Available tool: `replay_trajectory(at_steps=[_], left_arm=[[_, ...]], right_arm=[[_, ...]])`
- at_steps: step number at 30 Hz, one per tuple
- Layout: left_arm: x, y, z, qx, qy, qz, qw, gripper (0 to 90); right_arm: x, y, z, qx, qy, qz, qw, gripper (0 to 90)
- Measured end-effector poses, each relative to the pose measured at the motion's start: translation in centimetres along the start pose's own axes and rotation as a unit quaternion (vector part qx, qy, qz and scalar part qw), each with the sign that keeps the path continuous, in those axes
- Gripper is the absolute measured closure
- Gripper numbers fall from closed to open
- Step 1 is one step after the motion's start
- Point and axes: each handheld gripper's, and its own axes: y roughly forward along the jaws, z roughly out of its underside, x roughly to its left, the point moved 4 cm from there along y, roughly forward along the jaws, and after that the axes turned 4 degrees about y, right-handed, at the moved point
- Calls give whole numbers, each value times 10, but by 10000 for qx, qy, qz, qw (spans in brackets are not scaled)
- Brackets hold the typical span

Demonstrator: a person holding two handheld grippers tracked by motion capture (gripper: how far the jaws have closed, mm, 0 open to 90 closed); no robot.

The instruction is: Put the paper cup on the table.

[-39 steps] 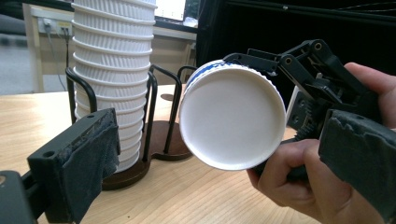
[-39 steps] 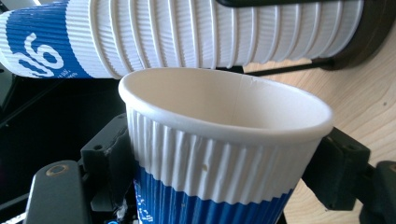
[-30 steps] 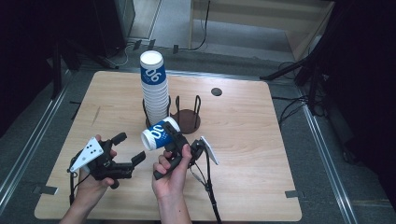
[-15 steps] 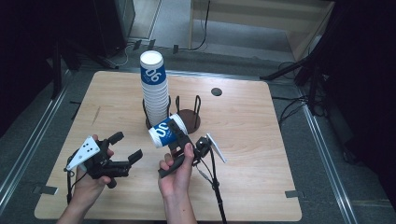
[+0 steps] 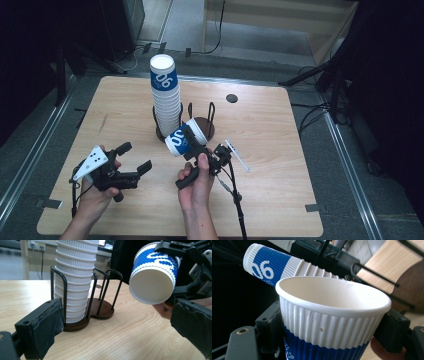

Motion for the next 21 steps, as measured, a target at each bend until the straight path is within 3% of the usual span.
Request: replay_trajectory(at_steps=[3, 14, 15, 18, 19, 21], left_arm=[[1, 0, 2, 59, 53, -22, 10000, 0], [9, 0, 6, 109, -22, -116, 9999, 0], [11, 0, 6, 117, -18, -130, 9998, 0], [13, 0, 7, 106, -61, -156, 9998, 0], [14, -1, 7, 109, -59, -182, 9998, 0], [16, -2, 8, 119, -66, -209, 9997, 0]], right_arm=[[2, -3, -4, -119, -289, 128, 9994, 206], [2, -9, -16, -280, -865, 259, 9955, 206], [2, -10, -17, -328, -1022, 283, 9938, 206], [3, -10, -19, -373, -1149, 324, 9922, 206], [3, -11, -22, -454, -1382, 333, 9888, 206], [4, -12, -23, -491, -1505, 354, 9868, 206]])
